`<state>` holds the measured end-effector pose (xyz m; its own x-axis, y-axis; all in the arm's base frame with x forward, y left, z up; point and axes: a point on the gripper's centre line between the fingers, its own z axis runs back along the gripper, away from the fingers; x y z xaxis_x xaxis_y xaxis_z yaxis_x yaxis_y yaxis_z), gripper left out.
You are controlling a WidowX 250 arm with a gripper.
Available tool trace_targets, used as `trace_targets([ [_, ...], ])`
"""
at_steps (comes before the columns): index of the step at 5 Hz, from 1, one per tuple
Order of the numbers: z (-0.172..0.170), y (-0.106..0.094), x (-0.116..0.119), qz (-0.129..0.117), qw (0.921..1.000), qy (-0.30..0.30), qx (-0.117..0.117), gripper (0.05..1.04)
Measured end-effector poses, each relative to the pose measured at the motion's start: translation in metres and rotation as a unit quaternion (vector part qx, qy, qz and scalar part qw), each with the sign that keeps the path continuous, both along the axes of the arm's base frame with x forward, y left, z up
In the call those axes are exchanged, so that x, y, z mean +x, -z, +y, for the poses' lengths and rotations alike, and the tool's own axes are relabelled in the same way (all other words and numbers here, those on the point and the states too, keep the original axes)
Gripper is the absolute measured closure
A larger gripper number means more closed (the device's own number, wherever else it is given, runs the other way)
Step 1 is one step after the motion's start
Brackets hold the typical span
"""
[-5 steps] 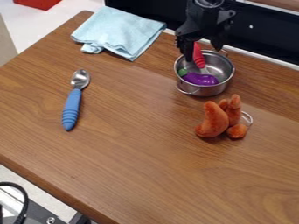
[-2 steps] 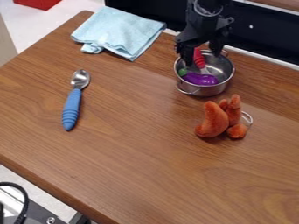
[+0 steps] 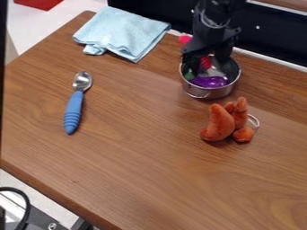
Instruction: Moved out red fork from silver pot and put in the middle table
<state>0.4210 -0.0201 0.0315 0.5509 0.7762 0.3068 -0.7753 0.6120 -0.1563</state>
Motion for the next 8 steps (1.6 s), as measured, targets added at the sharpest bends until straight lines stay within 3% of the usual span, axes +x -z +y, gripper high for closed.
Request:
trace_targets([
  [1, -0.001, 0.007, -0.006, 0.003, 0.9999, 0.003, 0.01, 0.292],
  [2, -0.002, 0.009, -0.006, 0.002, 0.9998, 0.008, 0.017, 0.575],
  [3, -0.002, 0.011, -0.006, -0.001, 0.9998, 0.008, 0.02, 0.77],
  [5, 0.003, 0.011, -0.009, 0.014, 0.9997, 0.006, 0.021, 0.778],
  [6, 0.005, -0.002, -0.01, 0.021, 0.9998, -0.001, 0.006, 0.778],
  [8, 0.007, -0.04, -0.006, -0.02, 0.9998, 0.003, 0.002, 0.778],
])
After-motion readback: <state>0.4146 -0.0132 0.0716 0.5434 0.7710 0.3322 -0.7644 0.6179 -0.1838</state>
